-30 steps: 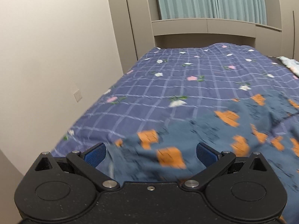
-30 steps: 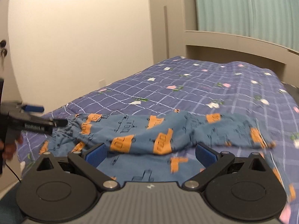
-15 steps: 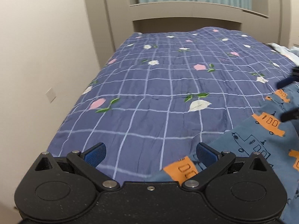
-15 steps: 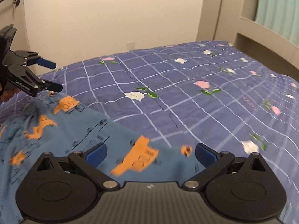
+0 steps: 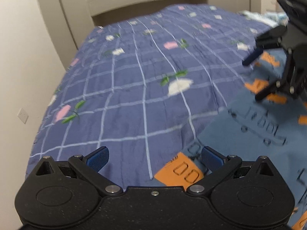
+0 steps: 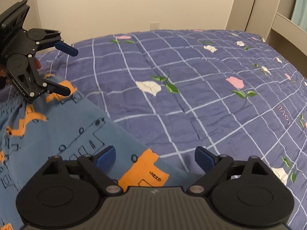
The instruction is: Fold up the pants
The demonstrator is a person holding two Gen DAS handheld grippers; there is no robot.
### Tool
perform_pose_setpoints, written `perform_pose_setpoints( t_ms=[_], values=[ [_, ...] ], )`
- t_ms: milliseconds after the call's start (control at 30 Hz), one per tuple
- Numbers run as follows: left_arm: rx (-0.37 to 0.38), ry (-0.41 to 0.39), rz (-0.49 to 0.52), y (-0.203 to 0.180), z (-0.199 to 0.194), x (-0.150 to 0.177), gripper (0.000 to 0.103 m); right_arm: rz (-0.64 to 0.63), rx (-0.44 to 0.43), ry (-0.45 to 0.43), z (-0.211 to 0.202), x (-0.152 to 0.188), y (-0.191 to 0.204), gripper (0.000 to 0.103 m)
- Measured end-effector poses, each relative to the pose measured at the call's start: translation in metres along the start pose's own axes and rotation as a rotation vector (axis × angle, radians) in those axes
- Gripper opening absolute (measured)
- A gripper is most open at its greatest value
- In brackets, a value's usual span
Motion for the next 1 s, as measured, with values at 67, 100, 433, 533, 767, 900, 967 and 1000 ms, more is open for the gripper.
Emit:
perform_pose_setpoints(
  t_ms=[67,100,433,533,767,900,967,1000],
  values=[
    [0.005,0.036,0.001,0.001,0.006,0.005,0.103,0.002,-0.001,0.011,0.003,0.001,-0.002,0.091],
    [0.017,0.051,-0.009,0.002,0.009,0.008,0.103,0.005,-0.004,0.018,0.004,0.001,-0.002,0.091],
    [0.150,0.138,-0.089,0.024,0.016,0.008,0.103,0.046,-0.116,0.045,0.010,0.008,-0.015,0.083],
    [0.161,0.152,-0.104,0.027,0.013,0.006,0.102,0.079,-0.121,0.046,0.006,0.011,-0.019,0.073],
    [0.202,0.158,-0.171,0.027,-0.001,0.001,0.026,0.046,-0.094,0.075,-0.002,0.011,-0.004,0.037],
    [0.183,0.144,-0.153,0.018,-0.006,0.003,0.005,0.003,-0.056,0.094,-0.005,0.008,0.003,0.019],
    [0.157,0.114,-0.156,0.016,-0.011,0.002,0.002,-0.012,-0.027,0.087,-0.007,0.006,0.003,0.009],
    [0.142,0.093,-0.157,0.016,-0.015,0.000,0.002,-0.023,-0.006,0.084,-0.009,0.004,0.004,0.006]
  ],
)
Point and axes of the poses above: each gripper's, at about its wrist camera, not at the fingertips, and z roughly the way its jaws point, y to its left, x to its underside, the point moved 4 cm from there along z, roughly the way its jaws point, and after that the axes turned 4 degrees about -y, right-handed, at the moved point
